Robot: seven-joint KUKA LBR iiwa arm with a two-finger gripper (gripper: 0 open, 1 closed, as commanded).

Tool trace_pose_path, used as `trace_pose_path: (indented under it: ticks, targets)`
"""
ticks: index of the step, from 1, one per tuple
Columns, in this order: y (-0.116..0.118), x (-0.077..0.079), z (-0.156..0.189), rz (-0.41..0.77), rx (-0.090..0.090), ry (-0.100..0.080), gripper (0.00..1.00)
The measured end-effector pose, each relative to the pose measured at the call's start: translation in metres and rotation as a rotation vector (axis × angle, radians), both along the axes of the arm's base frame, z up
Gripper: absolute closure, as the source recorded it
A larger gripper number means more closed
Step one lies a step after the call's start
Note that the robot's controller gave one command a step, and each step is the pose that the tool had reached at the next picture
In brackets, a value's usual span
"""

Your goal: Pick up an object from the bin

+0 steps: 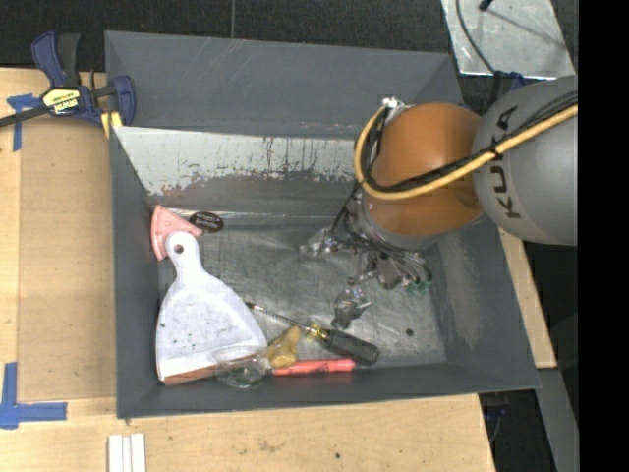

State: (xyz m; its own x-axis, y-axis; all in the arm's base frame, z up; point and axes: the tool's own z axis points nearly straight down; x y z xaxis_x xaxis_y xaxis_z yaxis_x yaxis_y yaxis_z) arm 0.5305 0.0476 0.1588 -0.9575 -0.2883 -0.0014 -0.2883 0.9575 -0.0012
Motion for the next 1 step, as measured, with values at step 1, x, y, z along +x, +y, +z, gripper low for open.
trace_pose_path:
  ticks: [1]
  targets:
    - [0.0021, -0.0084, 0.0005, 0.108, -0.001, -0.002, 0.0]
